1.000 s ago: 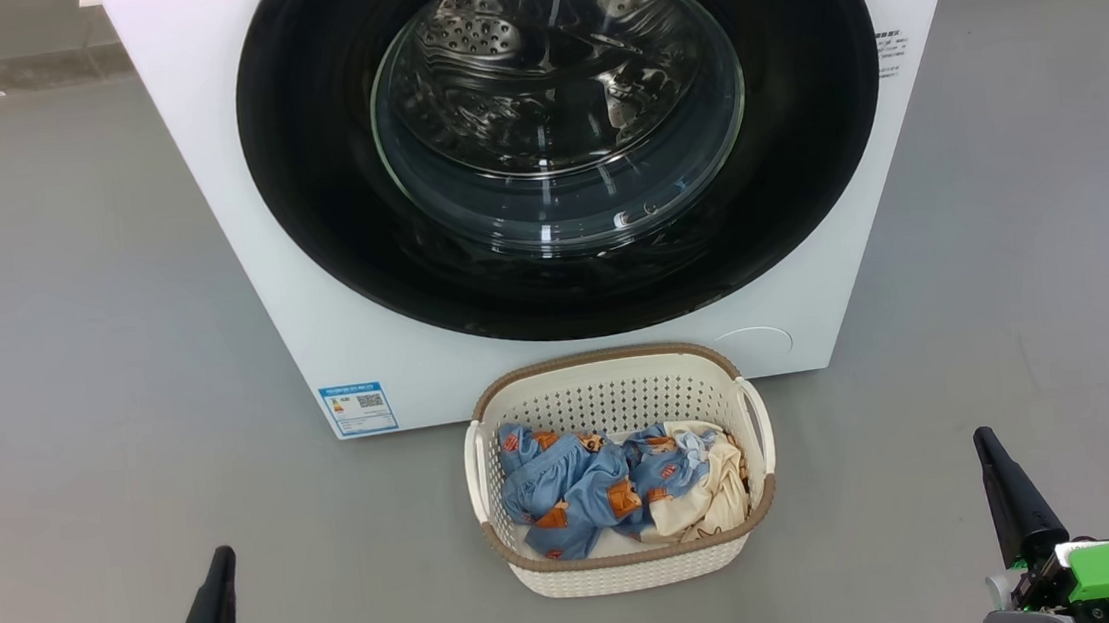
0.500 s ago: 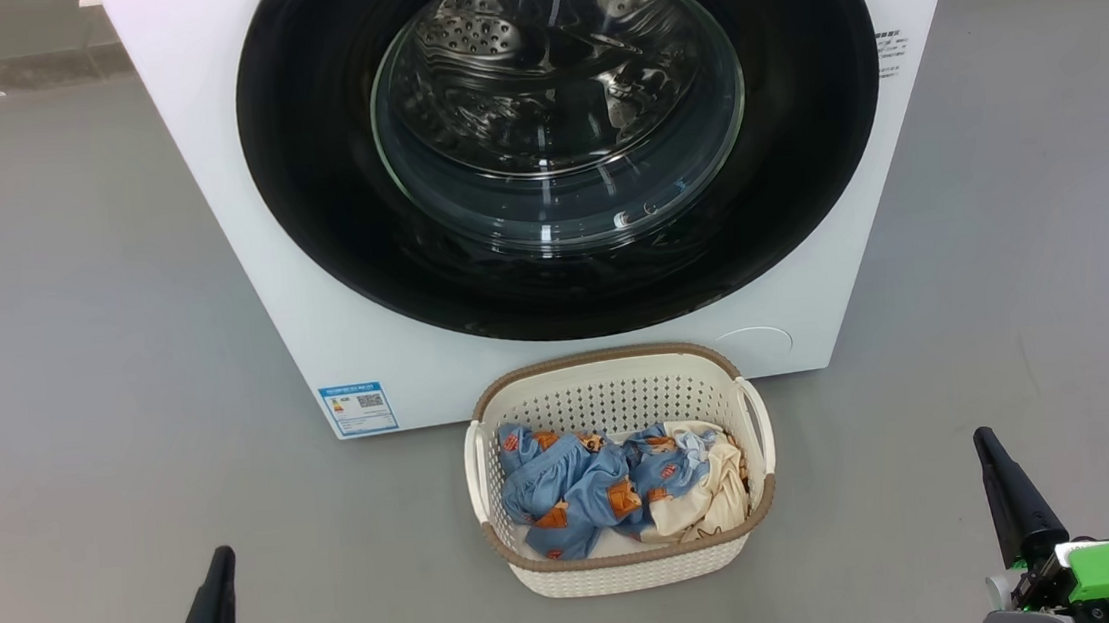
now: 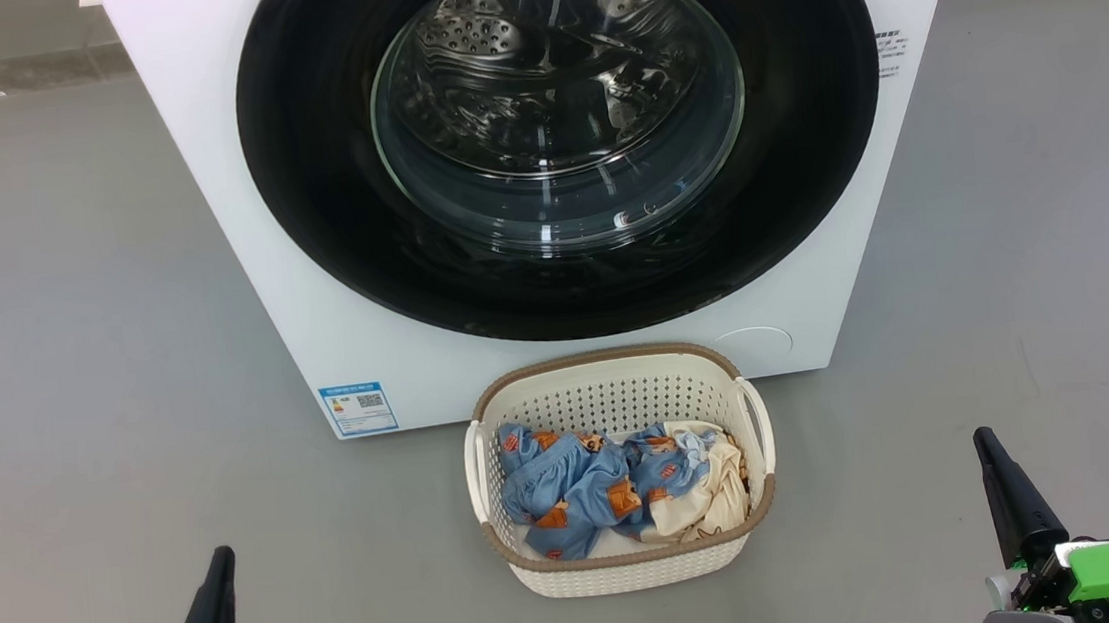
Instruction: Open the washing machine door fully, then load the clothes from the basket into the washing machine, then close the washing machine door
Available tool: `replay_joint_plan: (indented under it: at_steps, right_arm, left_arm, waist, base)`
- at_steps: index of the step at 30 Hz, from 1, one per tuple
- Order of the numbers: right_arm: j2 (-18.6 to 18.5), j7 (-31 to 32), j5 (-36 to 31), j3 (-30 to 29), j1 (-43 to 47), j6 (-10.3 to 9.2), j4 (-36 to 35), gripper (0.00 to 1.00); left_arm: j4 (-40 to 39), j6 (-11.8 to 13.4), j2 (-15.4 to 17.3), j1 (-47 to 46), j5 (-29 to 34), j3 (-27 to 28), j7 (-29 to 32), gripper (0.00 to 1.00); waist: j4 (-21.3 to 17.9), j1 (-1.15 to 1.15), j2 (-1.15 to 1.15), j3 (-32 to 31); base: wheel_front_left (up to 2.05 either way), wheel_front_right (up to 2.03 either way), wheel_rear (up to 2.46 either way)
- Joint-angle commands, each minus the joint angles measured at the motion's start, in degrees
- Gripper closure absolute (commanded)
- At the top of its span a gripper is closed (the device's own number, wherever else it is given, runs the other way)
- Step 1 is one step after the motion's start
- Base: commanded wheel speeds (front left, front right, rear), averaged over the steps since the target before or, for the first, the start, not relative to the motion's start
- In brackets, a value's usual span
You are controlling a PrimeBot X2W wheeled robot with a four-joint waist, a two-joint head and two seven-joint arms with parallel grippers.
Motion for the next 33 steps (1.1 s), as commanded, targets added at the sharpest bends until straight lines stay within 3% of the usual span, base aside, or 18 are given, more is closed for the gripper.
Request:
replay_joint_plan:
  at_steps: [1, 10, 11, 12, 22, 26, 33]
  right_arm:
    - [-0.27, 0.46, -0.69, 1.36, -2.32, 0.09, -1.51, 1.0]
    - [-0.27, 0.47, -0.7, 1.36, -2.32, 0.09, -1.51, 1.0]
    - [0.01, -0.01, 0.0, 0.0, 0.0, 0.0, -0.01, 1.0]
    - [0.08, -0.07, 0.04, -0.01, 0.18, 0.0, 0.45, 0.0]
    - [0.59, -1.23, -0.28, 0.73, 1.47, 0.01, 2.03, 0.0]
    - [0.51, -1.94, -1.06, 1.2, 1.46, 0.01, 2.08, 0.0]
    - [-0.02, -3.14, -3.51, 2.13, 1.25, 0.01, 2.13, 0.0]
  left_arm:
    - [-1.35, -0.17, 0.6, -2.49, 0.85, 2.05, 0.33, 1.0]
    - [-1.35, -0.17, 0.59, -2.49, 0.87, 2.06, 0.34, 1.0]
    - [-0.01, 0.0, 0.0, -0.01, 0.0, 0.01, 0.01, 1.0]
    - [0.4, 0.01, -0.07, 0.2, -0.04, -0.1, -0.01, 0.0]
    - [1.54, 0.01, -0.48, 1.49, 0.68, -0.95, -1.17, 0.0]
    - [1.42, 0.0, -0.29, 1.45, 1.61, -1.41, -1.9, 0.0]
    - [0.7, -0.01, 0.0, 1.23, 3.87, -2.06, -3.1, 0.0]
  waist:
    - [0.0, 0.0, 0.0, 0.0]
    - [0.0, 0.0, 0.0, 0.0]
    - [0.0, 0.0, 0.0, 0.0]
    - [0.0, 0.0, 0.0, 0.0]
    - [0.01, 0.13, 0.0, -0.1]
    - [0.03, 0.01, 0.0, -0.01]
    - [0.1, 0.0, 0.0, 0.01]
  base:
    - [0.0, 0.0, 0.0]
    - [0.0, 0.0, 0.0]
    - [0.0, 0.0, 0.0]
    - [0.0, 0.0, 0.0]
    - [0.0, 0.0, 0.0]
    - [0.0, 0.0, 0.0]
    - [0.0, 0.0, 0.0]
